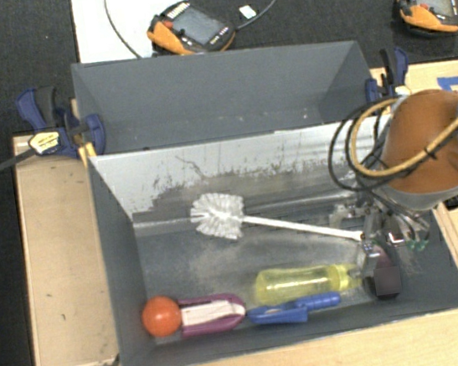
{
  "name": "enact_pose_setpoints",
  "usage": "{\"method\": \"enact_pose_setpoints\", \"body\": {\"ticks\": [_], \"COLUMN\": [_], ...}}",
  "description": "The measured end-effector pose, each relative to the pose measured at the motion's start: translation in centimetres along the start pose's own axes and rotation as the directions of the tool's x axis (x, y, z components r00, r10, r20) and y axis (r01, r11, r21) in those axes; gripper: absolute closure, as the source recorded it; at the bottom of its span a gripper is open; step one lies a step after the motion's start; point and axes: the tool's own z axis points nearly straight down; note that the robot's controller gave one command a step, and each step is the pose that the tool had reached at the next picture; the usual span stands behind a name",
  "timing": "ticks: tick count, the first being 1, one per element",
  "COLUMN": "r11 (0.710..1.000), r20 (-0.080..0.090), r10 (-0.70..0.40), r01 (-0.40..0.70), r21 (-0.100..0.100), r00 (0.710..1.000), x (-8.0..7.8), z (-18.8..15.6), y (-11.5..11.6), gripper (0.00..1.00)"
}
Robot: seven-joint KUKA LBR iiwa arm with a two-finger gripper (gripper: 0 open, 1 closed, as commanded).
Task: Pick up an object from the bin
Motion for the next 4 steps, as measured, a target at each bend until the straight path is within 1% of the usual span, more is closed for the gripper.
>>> {"method": "enact_pose_setpoints", "body": {"ticks": [1, 2, 3, 4], "r11": [1.0, 0.924, 0.953, 0.91], "r20": [0.007, 0.017, 0.008, 0.016], "r10": [-0.006, -0.381, -0.304, -0.414], "r01": [0.006, 0.381, 0.304, 0.414], "r21": [0.001, 0.006, 0.005, 0.006], "r00": [1.0, 0.924, 0.953, 0.91], "x": [-0.2, 1.5, 4.1, 3.5], "z": [-0.4, 5.7, 2.3, 2.8], "y": [0.0, 8.0, 8.9, 13.5], "gripper": [0.0, 0.0, 0.0, 0.0]}}
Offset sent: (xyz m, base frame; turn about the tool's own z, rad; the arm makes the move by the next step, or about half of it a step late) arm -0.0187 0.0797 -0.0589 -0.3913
